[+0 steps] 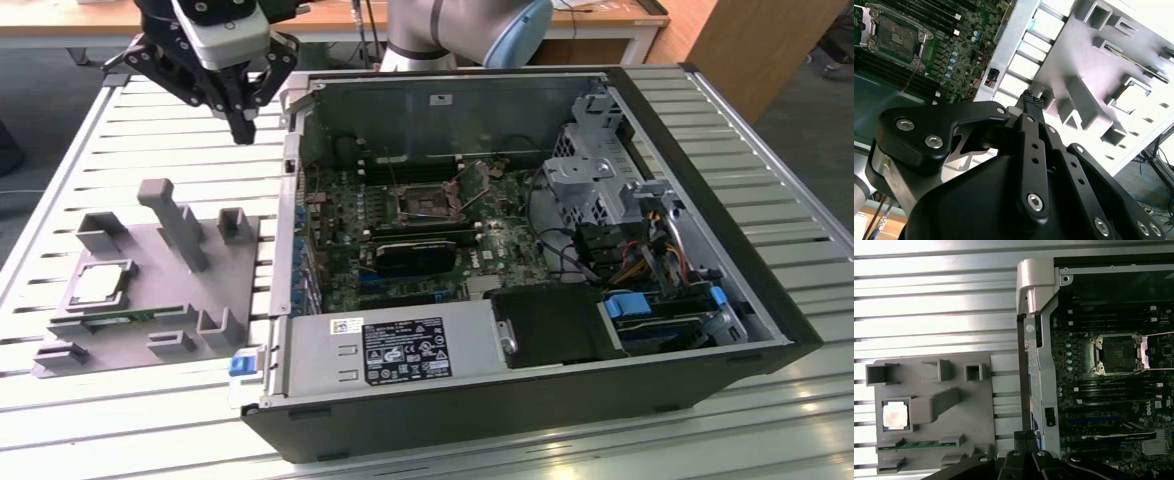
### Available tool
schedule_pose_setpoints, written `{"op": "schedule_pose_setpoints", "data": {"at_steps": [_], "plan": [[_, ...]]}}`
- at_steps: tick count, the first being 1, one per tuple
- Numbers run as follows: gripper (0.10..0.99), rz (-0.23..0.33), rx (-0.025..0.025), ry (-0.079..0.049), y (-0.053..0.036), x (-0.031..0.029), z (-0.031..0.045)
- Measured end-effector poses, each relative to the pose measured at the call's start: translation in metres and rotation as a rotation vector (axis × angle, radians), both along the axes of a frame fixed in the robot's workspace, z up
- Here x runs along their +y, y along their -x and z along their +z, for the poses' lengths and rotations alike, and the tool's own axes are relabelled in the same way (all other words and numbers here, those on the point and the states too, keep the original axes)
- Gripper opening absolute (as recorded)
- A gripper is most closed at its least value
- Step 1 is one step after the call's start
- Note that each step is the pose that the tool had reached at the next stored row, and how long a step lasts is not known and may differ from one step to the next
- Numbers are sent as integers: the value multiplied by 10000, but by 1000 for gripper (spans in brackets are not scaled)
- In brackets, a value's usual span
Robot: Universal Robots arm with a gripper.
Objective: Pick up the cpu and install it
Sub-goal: 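Reach for the cpu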
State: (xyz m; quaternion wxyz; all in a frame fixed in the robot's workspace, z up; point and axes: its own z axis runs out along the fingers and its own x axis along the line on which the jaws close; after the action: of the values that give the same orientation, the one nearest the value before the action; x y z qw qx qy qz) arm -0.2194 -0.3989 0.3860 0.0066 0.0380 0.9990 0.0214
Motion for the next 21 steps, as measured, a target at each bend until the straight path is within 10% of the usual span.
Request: {"op": "schedule_pose_setpoints", "data": {"at_steps": [21], "plan": [[106, 0, 26, -1, 42, 0, -11]]}}
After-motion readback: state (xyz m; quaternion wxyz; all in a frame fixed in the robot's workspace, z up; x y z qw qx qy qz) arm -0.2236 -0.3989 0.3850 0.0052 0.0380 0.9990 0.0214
